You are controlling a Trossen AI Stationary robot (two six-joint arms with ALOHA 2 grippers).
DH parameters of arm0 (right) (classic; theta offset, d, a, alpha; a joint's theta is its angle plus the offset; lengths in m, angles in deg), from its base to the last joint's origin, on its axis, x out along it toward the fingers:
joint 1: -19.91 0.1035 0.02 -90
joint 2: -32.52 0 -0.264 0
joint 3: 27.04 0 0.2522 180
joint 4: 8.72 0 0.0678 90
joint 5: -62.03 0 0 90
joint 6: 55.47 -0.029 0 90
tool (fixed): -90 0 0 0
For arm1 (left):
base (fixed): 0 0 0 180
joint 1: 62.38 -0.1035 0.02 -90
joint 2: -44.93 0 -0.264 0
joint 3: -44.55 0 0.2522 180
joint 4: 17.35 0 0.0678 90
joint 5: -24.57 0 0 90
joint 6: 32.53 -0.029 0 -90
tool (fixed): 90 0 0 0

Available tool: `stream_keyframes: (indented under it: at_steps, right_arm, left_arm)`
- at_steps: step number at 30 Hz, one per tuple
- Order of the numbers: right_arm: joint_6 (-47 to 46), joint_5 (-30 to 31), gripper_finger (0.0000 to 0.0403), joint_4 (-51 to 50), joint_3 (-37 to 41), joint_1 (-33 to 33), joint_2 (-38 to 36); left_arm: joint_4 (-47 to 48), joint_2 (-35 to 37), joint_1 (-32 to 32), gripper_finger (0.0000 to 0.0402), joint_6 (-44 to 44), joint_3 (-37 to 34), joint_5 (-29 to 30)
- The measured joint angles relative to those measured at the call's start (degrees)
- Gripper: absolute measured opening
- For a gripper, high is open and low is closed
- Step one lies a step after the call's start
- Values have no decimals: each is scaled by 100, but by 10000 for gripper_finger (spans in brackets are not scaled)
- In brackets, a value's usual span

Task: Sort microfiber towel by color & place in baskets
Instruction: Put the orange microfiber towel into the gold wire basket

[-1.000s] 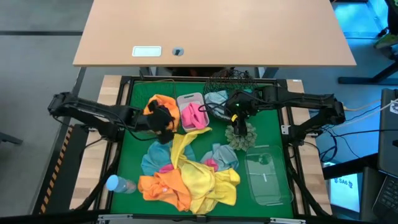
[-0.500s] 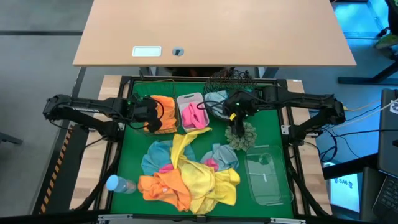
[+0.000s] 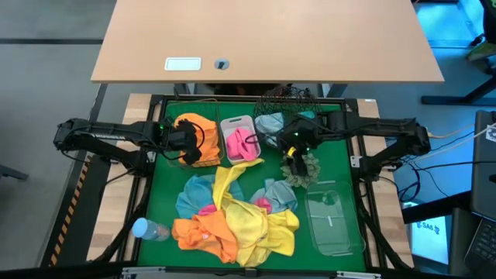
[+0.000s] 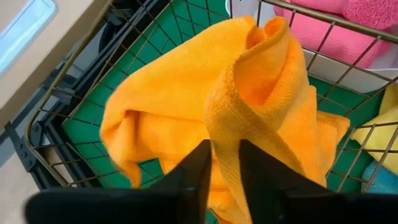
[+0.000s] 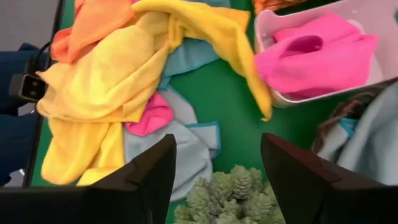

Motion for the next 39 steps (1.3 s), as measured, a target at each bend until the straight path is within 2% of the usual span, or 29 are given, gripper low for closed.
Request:
stream_keyframes:
  at_steps: [6,11,15,19,22,25,34,39]
  right_arm:
    - [2,43,232,4,0,358,0]
    - [4,48,232,142,0,608,0]
    - [5,57,232,151,0,741,0]
    - [7,61,232,149,0,797,0]
    - [7,62,232,145,0,821,0]
    - [5,155,232,140,0,821,2]
    - [4,203,232,127,0,820,2]
    - [4,203,232,125,0,819,2]
  left_arm:
    - [11,0,0,143,-5,101,-13]
    - [0,0,0,156,-358,545,-144]
    - [-14,2,1,157,-452,1019,-705]
    - [-375,13,131,157,-410,1158,-1736]
    - [-537,-45,421,157,-306,1158,-2510]
    - [-553,-164,833,157,-118,1156,-2859]
    - [-690,-554,2226,157,774,1154,-3010]
    - [-1095,-935,2748,157,800,1154,-2991]
